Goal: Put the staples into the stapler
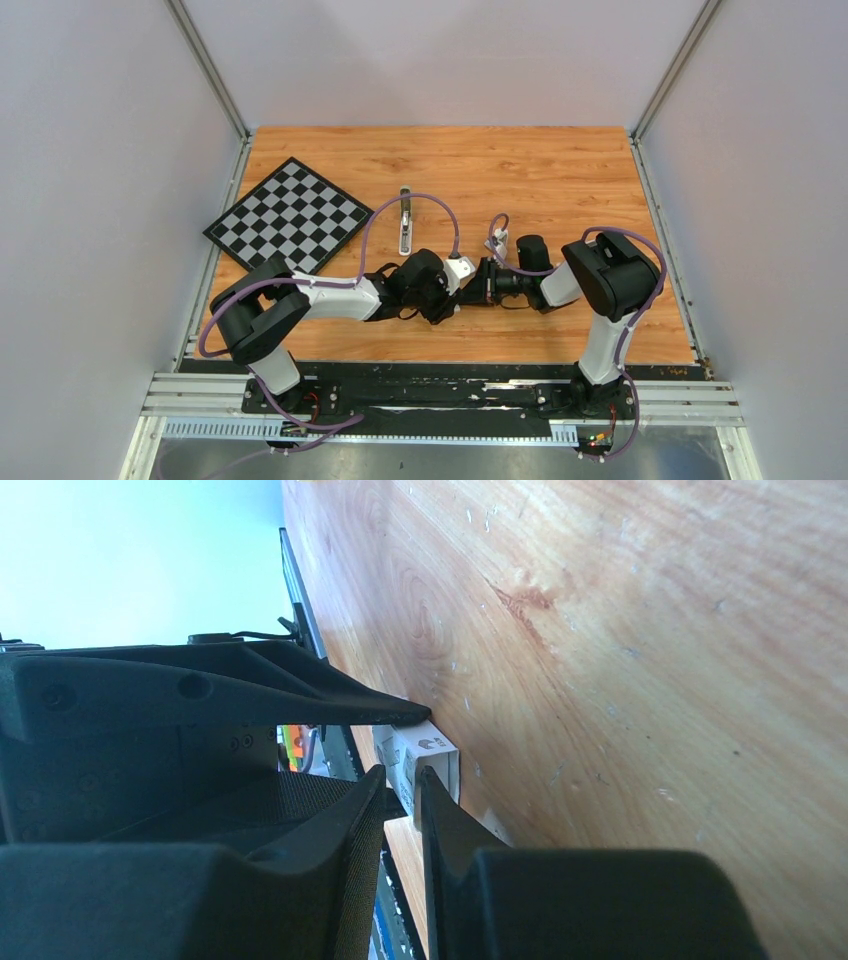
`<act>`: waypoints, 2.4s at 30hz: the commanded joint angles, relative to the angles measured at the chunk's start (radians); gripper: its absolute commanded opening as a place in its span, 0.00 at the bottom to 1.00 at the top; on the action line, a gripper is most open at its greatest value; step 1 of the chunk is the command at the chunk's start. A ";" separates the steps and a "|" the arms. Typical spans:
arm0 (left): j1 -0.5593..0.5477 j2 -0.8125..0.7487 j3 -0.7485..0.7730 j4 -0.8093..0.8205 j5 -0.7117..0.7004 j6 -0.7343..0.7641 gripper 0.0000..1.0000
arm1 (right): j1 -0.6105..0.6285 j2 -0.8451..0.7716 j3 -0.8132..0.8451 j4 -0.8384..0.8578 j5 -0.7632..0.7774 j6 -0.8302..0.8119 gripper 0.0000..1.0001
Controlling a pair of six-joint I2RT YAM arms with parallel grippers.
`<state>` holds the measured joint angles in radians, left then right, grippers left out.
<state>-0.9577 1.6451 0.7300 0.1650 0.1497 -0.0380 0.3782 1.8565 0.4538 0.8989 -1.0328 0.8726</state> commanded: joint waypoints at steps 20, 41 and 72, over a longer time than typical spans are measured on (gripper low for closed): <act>-0.032 0.024 -0.014 -0.051 0.024 -0.031 0.41 | 0.051 -0.033 -0.025 -0.011 0.015 -0.011 0.24; -0.033 -0.143 -0.124 -0.126 -0.066 -0.057 0.54 | 0.013 -0.062 -0.038 -0.059 -0.006 -0.059 0.00; -0.039 -0.120 -0.113 -0.142 -0.065 -0.062 0.36 | -0.019 -0.137 -0.066 -0.155 0.002 -0.111 0.00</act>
<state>-0.9844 1.5116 0.6273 0.0864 0.0963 -0.0895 0.3832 1.7386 0.4137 0.7700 -1.0210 0.7921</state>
